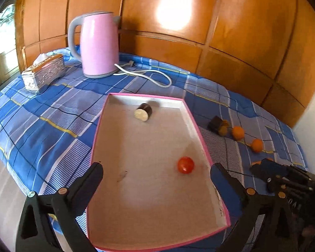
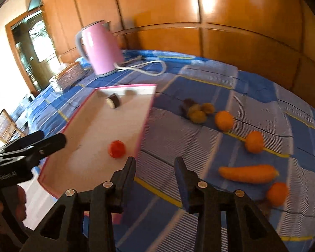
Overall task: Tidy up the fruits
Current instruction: 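Move the left gripper to the dark round fruit and grasp it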
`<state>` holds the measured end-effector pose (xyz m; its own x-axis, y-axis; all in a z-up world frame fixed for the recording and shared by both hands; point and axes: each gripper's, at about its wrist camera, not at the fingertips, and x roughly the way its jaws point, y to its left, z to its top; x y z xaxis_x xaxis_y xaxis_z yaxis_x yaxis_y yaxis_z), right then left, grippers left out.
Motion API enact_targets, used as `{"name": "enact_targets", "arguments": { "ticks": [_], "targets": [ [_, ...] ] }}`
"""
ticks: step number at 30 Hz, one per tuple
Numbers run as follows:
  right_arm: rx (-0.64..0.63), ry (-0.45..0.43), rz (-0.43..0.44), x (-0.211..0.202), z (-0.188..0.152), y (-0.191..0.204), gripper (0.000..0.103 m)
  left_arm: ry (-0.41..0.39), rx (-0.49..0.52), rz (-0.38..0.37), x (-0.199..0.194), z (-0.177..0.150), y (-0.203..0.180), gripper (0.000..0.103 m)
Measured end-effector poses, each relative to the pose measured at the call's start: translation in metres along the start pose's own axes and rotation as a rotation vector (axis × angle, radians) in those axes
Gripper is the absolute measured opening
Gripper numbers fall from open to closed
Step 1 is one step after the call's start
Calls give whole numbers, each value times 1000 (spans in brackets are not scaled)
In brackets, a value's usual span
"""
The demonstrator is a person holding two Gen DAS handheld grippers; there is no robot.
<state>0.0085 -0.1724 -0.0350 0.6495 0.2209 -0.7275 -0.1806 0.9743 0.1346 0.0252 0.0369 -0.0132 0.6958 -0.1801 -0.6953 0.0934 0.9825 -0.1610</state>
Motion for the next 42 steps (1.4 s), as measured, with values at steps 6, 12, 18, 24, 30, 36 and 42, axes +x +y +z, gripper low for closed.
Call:
{"name": "enact_targets", "arguments": {
  "ticks": [6, 12, 18, 24, 30, 36, 42],
  "targets": [
    [93, -12, -71, -19, -14, -45, 38, 15, 55, -40, 0, -4, -16, 103],
    [243, -7, -177, -38, -37, -102, 38, 45, 99, -132, 3, -6, -35, 103],
    [391, -6, -263, -55, -58, -152, 38, 64, 113, -173, 3, -5, -50, 100],
    [486, -2, -262, -58, -69, -176, 38, 167, 219, -318, 17, -5, -82, 94],
    [483, -11, -274, -62, -71, -178, 38, 217, 437, -407, 35, -19, -142, 70],
    [490, -9, -275, -60, -74, -184, 38, 307, 554, -486, 63, -40, -202, 54],
    [492, -7, -271, -61, -76, -189, 38, 349, 610, -500, 82, -55, -246, 54]
  ]
}}
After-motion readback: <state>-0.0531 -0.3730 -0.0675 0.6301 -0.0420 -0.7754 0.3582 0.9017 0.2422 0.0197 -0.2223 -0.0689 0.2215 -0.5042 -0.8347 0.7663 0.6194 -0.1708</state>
